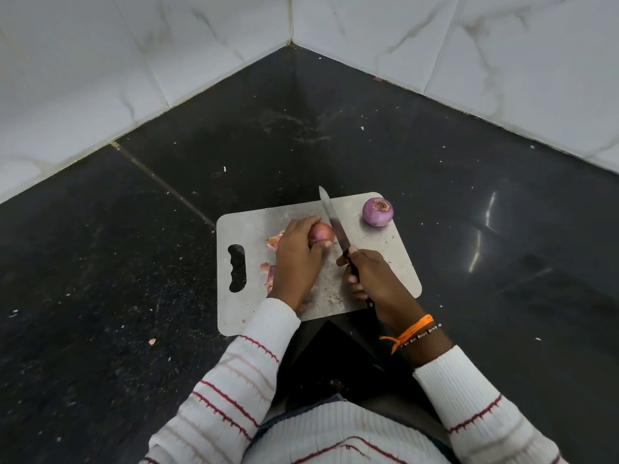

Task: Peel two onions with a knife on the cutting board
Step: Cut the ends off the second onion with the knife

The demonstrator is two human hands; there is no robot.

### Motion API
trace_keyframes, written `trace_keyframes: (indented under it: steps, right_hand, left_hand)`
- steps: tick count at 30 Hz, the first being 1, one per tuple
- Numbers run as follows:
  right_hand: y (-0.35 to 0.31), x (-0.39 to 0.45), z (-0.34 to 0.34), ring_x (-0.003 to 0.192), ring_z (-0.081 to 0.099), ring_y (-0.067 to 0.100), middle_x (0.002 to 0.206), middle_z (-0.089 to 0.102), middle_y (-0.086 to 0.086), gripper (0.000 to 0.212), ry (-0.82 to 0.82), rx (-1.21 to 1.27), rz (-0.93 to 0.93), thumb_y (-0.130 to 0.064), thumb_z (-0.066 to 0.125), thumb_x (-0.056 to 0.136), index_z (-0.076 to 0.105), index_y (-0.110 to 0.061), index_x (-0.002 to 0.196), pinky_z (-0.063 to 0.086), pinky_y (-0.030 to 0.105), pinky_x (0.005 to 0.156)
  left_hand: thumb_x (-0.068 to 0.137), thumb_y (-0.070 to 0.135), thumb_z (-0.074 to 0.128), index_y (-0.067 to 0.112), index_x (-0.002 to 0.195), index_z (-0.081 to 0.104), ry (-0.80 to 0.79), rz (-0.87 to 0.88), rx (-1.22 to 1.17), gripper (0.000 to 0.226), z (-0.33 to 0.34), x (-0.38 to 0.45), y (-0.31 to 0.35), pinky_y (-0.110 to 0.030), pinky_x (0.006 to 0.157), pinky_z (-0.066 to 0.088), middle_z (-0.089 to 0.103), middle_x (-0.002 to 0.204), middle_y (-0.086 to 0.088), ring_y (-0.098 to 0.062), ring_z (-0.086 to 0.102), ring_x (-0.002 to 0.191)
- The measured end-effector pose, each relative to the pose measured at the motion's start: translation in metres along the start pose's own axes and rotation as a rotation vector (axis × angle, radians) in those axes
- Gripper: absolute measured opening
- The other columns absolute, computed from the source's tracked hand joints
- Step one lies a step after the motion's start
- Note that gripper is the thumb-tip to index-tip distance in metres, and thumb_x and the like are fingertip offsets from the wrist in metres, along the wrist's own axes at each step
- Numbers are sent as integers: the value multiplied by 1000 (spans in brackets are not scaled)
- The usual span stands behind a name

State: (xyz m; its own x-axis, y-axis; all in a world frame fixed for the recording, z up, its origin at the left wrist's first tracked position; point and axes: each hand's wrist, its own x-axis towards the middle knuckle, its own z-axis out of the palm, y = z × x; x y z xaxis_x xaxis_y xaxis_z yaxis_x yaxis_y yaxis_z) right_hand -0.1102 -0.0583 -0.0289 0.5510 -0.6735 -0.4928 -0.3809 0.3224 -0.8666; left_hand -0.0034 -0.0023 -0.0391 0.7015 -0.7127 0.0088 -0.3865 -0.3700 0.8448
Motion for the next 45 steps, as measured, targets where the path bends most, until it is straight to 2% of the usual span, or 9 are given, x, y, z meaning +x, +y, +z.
trace_keyframes:
  steps: [6,13,17,21,25,27,34,39,45]
  right_hand:
    - [3,4,8,58,43,12,62,47,-2,37,145,-292,-127,-30,30,101,54,-15,76,32,24,54]
    - [-2,-10,10,89,55,31,97,60,16,39,164,-630,-231,-26,27,101,55,1,99,41,35,76]
    - [-7,-9,13,75,49,27,85,52,10,30,159,-736,-202,-28,27,101,44,-7,88,33,31,64]
    - [-8,-9,15,71,44,23,74,44,3,25,153,-787,-180,-25,28,101,37,-11,83,26,28,53]
    - [-10,-8,18,82,55,35,94,58,18,20,164,-834,-162,-24,30,100,37,-11,87,32,30,64]
    - [-11,-1,20,92,57,38,102,59,20,17,172,-884,-152,-21,32,100,41,-9,93,33,30,67]
    - [-10,-2,26,94,57,37,102,59,17,7,182,-916,-105,-14,34,98,40,-9,97,32,30,66]
    - [-4,-4,27,95,57,36,104,58,18,10,153,-874,-37,-18,32,100,36,-12,93,34,31,68]
    - [1,16,22,101,57,37,108,58,16,21,214,-1063,-109,-16,31,98,43,-4,110,38,35,71]
  left_hand:
    - [89,11,62,14,128,55,9,-1,29,40,-2,2,1,-26,101,41,55,131,-4,-18,51,118]
    - [88,10,64,15,127,57,5,-3,40,40,-3,6,-2,-16,93,34,56,128,-3,-16,51,115]
    - [86,9,65,15,124,59,-6,21,49,39,-3,7,-5,-2,83,28,57,125,-3,-6,47,107]
    - [87,9,64,15,122,59,7,7,29,36,-2,7,-6,-7,87,32,57,124,-2,-7,48,107]
    - [87,9,63,15,121,59,6,10,-9,35,-2,4,-6,-12,92,36,58,122,-1,-5,46,105]
    - [88,10,63,14,121,60,9,24,18,34,0,4,-6,-5,88,30,58,122,-2,-6,48,105]
    - [86,8,63,12,120,61,40,21,-13,34,2,5,-8,2,82,29,59,118,-2,-6,49,104]
    - [82,4,67,12,115,62,67,5,-111,35,3,-1,-10,-6,87,36,53,108,10,-9,54,103]
    - [81,6,71,17,113,56,58,-68,-146,37,1,-3,-9,3,79,35,50,107,12,-4,51,98]
